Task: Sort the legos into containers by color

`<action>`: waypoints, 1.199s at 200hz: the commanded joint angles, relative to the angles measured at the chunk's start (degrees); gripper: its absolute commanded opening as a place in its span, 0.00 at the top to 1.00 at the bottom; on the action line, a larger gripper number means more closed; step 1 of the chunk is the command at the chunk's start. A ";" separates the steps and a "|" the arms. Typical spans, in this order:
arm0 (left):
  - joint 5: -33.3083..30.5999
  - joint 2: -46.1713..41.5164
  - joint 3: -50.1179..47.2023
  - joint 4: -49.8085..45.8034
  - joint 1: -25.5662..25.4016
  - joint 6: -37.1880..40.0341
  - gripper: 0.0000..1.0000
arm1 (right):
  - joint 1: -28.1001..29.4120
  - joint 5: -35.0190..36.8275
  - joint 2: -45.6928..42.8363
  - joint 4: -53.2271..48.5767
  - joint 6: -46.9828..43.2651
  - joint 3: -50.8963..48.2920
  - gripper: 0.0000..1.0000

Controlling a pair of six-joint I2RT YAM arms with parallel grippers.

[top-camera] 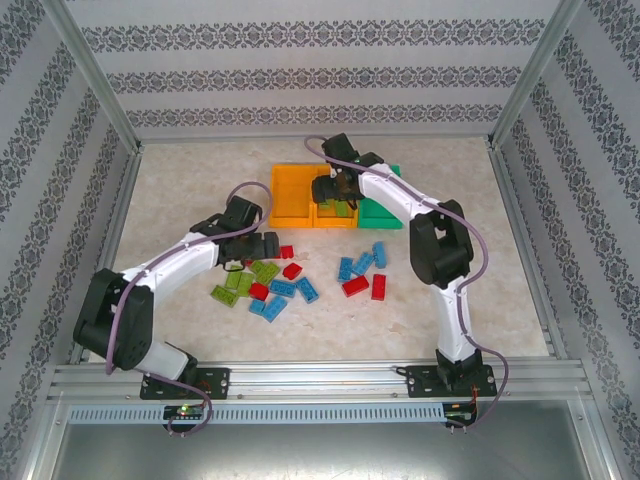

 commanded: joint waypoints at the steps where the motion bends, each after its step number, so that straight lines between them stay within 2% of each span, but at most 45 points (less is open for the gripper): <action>1: -0.78 1.87 3.18 -2.78 -2.01 3.25 0.07 | 1.54 -1.67 -6.88 2.72 0.88 -5.15 0.20; 30: -2.93 1.00 1.23 -1.54 -2.11 1.24 0.07 | 5.27 -3.99 -12.05 5.80 2.81 -13.78 0.22; 65: -5.34 0.61 0.44 -2.86 -2.12 0.29 0.07 | 11.05 -6.74 -13.49 10.66 6.76 -20.72 0.26; 123: -9.43 -3.78 -3.74 -5.06 -1.08 -1.03 0.04 | 16.87 -8.08 -8.14 13.75 12.28 -19.78 0.26; 210: -9.25 -6.23 -6.12 -4.81 0.00 -0.72 0.01 | 17.08 -3.86 -3.33 11.52 12.84 -16.99 0.28; 240: -9.01 -6.20 -5.96 -4.63 0.01 -0.58 0.01 | 16.04 -1.86 -3.50 9.51 12.40 -18.39 0.32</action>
